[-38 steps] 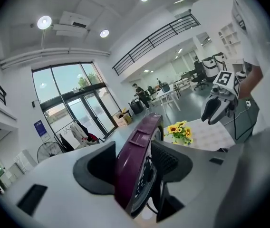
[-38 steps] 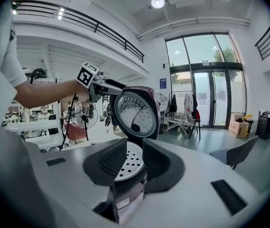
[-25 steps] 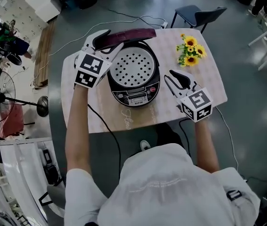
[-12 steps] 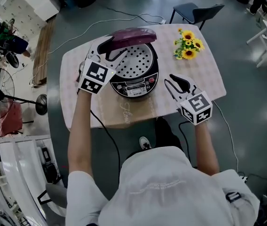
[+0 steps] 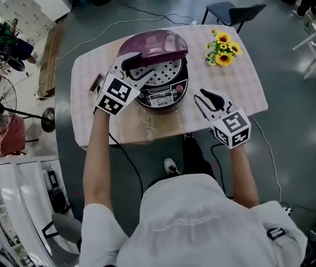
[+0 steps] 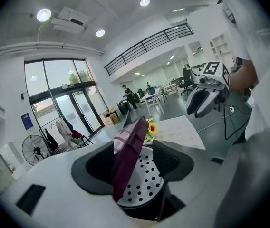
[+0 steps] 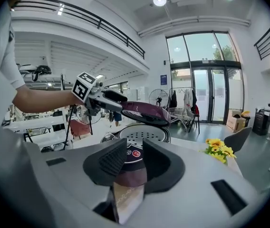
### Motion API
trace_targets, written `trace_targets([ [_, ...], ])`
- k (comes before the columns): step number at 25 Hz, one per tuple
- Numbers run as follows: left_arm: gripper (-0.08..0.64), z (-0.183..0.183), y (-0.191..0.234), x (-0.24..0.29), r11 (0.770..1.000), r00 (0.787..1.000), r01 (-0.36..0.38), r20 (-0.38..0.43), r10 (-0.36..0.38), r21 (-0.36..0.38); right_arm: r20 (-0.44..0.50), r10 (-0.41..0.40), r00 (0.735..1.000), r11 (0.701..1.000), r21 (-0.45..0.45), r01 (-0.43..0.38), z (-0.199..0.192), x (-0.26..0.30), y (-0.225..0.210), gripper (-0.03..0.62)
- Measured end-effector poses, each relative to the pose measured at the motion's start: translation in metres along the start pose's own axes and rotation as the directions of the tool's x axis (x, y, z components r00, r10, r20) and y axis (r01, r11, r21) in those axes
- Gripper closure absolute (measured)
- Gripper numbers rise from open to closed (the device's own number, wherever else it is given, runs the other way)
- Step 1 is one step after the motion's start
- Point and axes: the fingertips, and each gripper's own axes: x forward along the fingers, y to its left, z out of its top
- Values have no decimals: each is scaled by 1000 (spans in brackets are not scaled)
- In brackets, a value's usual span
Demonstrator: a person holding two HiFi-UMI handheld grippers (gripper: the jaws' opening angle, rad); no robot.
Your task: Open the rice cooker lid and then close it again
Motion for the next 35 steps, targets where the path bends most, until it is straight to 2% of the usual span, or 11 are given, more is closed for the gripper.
trace_targets([
  [9,301,-21,-26,3,998,998,50,-45,-52,-38,-19,9,1000,1000,8,-8,-10,-1,10,474],
  [16,305,-36,-45,7,993,996,77,-32,-80,-87,-39,19,999,1000,20,-18,-20,3,14,474],
  [22,305,-51,-61,10,972,984,163,-47,-173,-171,-51,23,998,999,29,-22,-24,3,13,474],
  [25,305,-56,-64,12,963,979,182,-57,-197,-201,-54,28,998,999,35,-26,-25,4,13,474],
  [32,345,-66,-67,15,927,967,217,-64,-248,-306,-60,41,997,998,41,-38,-28,6,13,474],
  [35,377,-72,-68,18,919,966,214,-70,-250,-332,-64,40,997,998,46,-37,-31,7,11,474],
])
